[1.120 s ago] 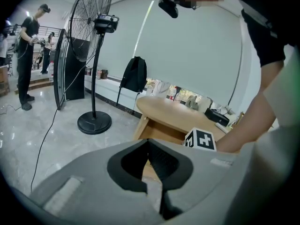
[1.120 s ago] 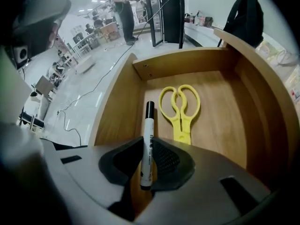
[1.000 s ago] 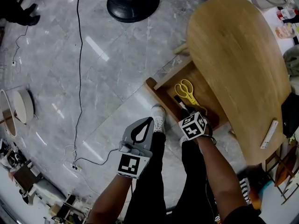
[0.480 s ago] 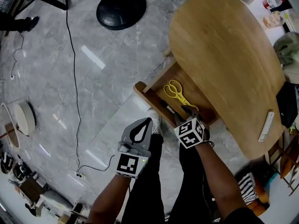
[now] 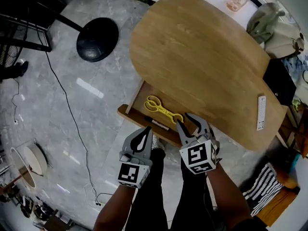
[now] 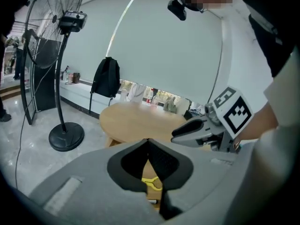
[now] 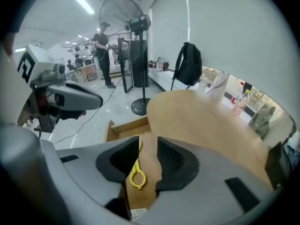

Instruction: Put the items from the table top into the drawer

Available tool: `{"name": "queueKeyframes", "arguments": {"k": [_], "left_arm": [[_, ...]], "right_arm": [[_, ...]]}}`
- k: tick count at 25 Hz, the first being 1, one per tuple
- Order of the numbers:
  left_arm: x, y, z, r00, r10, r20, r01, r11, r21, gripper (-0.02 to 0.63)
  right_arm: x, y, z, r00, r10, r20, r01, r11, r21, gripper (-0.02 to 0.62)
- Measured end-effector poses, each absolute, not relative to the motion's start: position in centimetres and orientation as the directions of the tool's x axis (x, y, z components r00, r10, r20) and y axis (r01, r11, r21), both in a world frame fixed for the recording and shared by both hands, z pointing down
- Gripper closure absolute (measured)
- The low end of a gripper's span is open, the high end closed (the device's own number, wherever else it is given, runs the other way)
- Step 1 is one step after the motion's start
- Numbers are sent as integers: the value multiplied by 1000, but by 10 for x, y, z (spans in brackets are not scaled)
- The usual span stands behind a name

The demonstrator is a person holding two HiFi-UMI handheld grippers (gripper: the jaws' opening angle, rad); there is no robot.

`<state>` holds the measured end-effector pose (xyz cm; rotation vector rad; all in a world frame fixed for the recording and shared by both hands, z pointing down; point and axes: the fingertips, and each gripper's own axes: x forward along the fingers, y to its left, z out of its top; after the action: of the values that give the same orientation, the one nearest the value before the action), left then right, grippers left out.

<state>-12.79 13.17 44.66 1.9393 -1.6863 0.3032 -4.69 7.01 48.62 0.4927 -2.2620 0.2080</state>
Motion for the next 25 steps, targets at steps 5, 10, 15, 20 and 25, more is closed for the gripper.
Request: {"name": "queueKeyframes", "arguments": {"k": [5,10,15,20,25], "left_arm": [[-94,101,432,274,-824,495,-954,-165,252,589],[-56,71,420,357,-803,477,-933,-284,220,589],[-7,45,414,435,-766,474,-900,-377,218,588],[53,21,415,517,-718,467,-853,-478,209,589],[118,4,404,583,-683,440,-808,-542,230,589]], "right_arm": [[-4,37,440,-583,-439,683,-552,831,63,561],[43,21,423,-541,-527,655,-651,756,70,597],[98,8,420,-489,-577,654,-732,680,53,597],[161,-6,419,-428,-626,652,-804,593,41,597],[231,-14,424,-359,-639,681,-848,528,48,597]]}}
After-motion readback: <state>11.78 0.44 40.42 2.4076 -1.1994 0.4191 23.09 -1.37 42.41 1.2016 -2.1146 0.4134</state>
